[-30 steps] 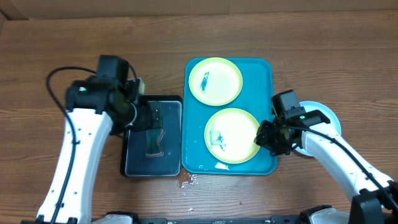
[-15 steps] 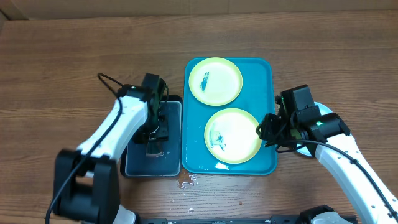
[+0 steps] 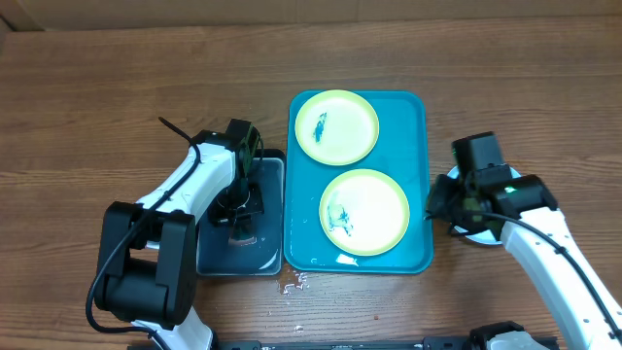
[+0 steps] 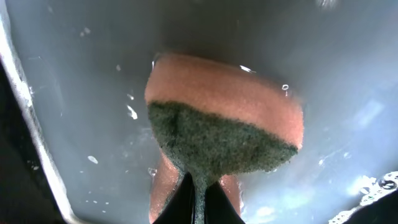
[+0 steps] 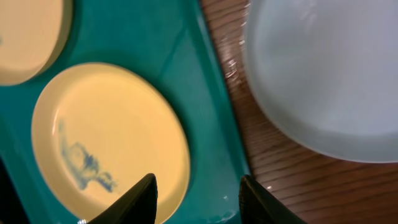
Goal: Clean dirty plates on tray and stack at the side
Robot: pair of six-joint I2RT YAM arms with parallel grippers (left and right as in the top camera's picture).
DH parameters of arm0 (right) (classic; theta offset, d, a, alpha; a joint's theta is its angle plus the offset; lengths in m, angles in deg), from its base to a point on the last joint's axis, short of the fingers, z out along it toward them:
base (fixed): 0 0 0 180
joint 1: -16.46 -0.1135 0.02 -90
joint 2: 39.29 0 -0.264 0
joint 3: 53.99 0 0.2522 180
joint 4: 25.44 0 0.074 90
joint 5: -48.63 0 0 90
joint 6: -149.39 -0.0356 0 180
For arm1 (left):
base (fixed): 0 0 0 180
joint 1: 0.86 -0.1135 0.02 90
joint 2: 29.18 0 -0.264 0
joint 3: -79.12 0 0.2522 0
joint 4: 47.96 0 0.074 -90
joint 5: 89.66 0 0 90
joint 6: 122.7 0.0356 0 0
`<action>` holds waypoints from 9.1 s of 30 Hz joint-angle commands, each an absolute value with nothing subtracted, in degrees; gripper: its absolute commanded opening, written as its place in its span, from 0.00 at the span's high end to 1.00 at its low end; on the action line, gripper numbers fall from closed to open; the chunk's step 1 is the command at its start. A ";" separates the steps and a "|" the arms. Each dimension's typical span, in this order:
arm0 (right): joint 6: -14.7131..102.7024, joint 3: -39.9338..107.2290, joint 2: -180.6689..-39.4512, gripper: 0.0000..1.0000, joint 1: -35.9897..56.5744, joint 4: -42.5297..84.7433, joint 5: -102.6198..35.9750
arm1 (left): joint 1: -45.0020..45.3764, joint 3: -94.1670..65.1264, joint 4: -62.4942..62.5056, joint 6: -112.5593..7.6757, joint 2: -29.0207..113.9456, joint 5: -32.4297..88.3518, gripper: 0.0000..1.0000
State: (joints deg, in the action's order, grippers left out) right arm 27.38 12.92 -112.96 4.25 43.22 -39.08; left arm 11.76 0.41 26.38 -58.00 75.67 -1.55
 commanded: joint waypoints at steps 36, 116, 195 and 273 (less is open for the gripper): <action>39.69 10.75 -136.43 0.91 1.08 26.89 -25.16 | 13.88 -17.01 37.17 -50.55 59.15 8.33 0.96; 29.79 10.75 -137.46 0.96 -2.61 27.37 -32.31 | 30.84 -12.36 16.65 -54.38 86.43 11.83 0.96; 29.79 10.75 -137.46 0.96 -2.61 28.24 -32.35 | 32.79 -16.53 13.74 -61.92 95.63 36.27 0.96; 37.31 37.75 -131.73 0.96 -31.27 33.07 -64.22 | 5.47 -30.48 43.93 -57.94 38.93 1.32 0.00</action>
State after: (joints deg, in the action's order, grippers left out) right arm 37.09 37.02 -130.88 -27.12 35.67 -52.28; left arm 5.62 -28.18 43.29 -59.08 42.30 1.89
